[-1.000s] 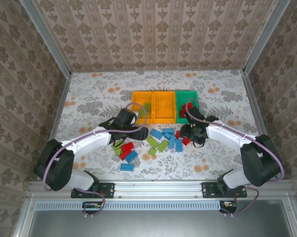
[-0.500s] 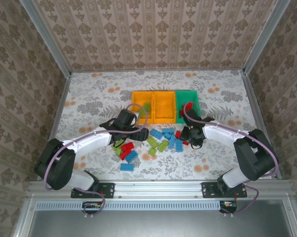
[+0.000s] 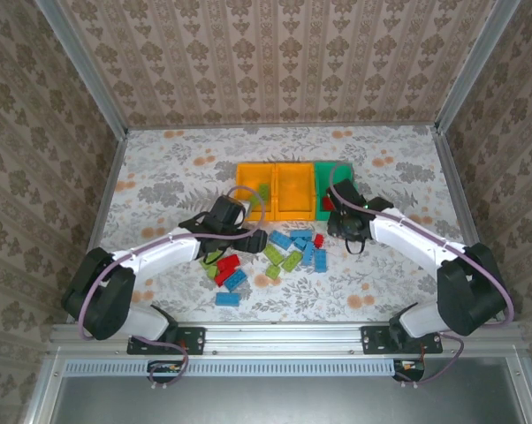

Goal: Sort the legos into containers by color

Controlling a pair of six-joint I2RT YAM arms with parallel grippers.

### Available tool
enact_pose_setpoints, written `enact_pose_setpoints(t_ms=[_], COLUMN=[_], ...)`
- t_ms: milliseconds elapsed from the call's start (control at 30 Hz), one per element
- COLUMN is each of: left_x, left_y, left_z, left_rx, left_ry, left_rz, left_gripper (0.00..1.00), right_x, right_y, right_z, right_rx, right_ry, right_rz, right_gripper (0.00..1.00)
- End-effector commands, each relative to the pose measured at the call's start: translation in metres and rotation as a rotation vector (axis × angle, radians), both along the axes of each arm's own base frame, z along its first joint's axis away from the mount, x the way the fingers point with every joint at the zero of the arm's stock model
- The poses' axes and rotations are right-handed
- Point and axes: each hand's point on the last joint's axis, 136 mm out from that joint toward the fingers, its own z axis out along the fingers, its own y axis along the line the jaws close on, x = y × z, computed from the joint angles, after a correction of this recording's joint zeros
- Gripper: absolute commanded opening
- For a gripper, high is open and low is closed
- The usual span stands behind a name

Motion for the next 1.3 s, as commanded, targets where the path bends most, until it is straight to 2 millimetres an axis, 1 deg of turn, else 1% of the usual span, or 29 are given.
enact_pose_setpoints(t_ms=[0, 133, 267, 367, 433, 500, 600, 667, 700, 867, 933, 1033, 1267], left_x=[-0.014, -0.033, -0.045, -0.054, -0.062, -0.068, -0.075, -0.079, -0.080, -0.085, -0.087, -0.088, -0.091], left_y=[-0.009, -0.022, -0.025, -0.029, -0.033, -0.036, -0.040, -0.042, -0.043, -0.048, -0.050, -0.054, -0.064], left_z=[-0.005, -0.009, -0.017, -0.021, -0.024, -0.027, -0.032, -0.035, -0.036, -0.043, -0.046, -0.048, -0.052], left_rx=[0.012, 0.044, 0.075, 0.085, 0.092, 0.105, 0.116, 0.127, 0.133, 0.166, 0.178, 0.197, 0.200], left_ry=[-0.001, -0.010, 0.006, 0.022, 0.029, 0.033, 0.045, 0.052, 0.054, 0.067, 0.073, 0.070, 0.075], left_rz=[-0.079, -0.173, -0.192, -0.208, -0.227, -0.237, -0.254, -0.264, -0.269, -0.293, -0.308, -0.316, -0.327], left_gripper=[1.00, 0.97, 0.95, 0.93, 0.92, 0.91, 0.87, 0.84, 0.83, 0.78, 0.77, 0.77, 0.77], right_x=[0.031, 0.066, 0.099, 0.119, 0.128, 0.134, 0.135, 0.134, 0.132, 0.128, 0.128, 0.128, 0.122], right_y=[-0.015, -0.014, -0.015, -0.015, -0.015, -0.018, -0.020, -0.019, -0.019, -0.019, -0.019, -0.017, -0.012], right_z=[0.030, 0.038, 0.035, 0.026, 0.016, 0.005, -0.009, -0.013, -0.014, -0.005, 0.003, 0.013, 0.031], right_rx=[-0.146, -0.203, -0.212, -0.231, -0.252, -0.270, -0.281, -0.270, -0.265, -0.247, -0.238, -0.221, -0.167], right_ry=[-0.109, -0.134, -0.139, -0.115, -0.088, -0.061, -0.028, -0.022, -0.023, -0.044, -0.059, -0.081, -0.116], right_rz=[0.043, 0.070, 0.064, 0.069, 0.072, 0.072, 0.063, 0.064, 0.061, 0.057, 0.054, 0.052, 0.055], right_gripper=[0.21, 0.23, 0.23, 0.24, 0.25, 0.27, 0.31, 0.35, 0.40, 0.56, 0.63, 0.71, 0.75])
